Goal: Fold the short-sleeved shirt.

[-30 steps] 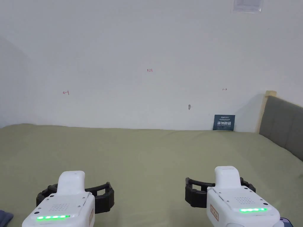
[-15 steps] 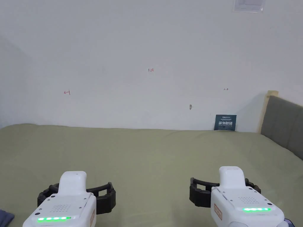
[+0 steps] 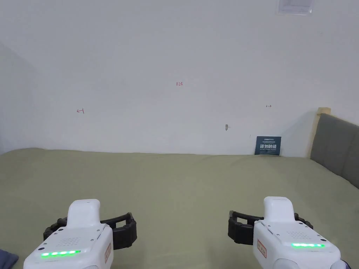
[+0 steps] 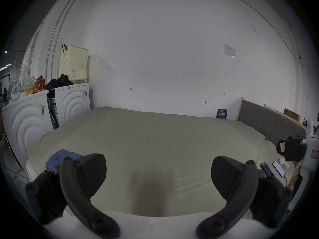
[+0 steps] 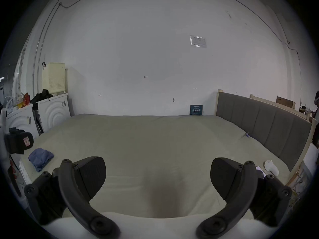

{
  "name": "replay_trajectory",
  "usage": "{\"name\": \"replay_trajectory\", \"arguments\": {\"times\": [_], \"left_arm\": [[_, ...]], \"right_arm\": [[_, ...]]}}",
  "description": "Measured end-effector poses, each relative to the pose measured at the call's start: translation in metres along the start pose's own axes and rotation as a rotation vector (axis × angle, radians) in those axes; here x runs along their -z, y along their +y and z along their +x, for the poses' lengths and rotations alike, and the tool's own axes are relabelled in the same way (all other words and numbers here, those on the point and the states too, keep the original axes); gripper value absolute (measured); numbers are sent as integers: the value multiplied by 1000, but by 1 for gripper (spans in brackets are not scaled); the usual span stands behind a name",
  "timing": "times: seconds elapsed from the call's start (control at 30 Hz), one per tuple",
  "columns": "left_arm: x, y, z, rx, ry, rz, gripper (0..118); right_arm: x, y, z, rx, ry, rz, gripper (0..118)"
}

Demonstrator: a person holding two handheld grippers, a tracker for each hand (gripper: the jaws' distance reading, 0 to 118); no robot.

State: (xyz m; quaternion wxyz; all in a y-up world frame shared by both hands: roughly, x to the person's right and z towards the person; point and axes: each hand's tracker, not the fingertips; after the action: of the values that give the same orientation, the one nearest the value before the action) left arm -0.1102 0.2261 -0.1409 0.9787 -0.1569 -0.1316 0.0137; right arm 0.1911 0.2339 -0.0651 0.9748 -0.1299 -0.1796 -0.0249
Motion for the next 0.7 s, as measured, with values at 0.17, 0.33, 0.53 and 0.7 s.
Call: {"name": "replay_trajectory", "arguments": {"times": [0.17, 0.33, 0.53, 0.7], "left_arm": [[2, 2, 3, 13, -1, 1, 118], [2, 0, 5, 6, -8, -14, 118], [6, 2, 8, 15, 4, -41, 118], [7, 6, 9, 25, 4, -27, 118]], "right_arm": [[2, 2, -2, -5, 0, -38, 118], [3, 6, 6, 123, 31, -64, 118], [9, 14, 14, 152, 25, -79, 118], [10, 21, 15, 153, 44, -67, 118]]}}
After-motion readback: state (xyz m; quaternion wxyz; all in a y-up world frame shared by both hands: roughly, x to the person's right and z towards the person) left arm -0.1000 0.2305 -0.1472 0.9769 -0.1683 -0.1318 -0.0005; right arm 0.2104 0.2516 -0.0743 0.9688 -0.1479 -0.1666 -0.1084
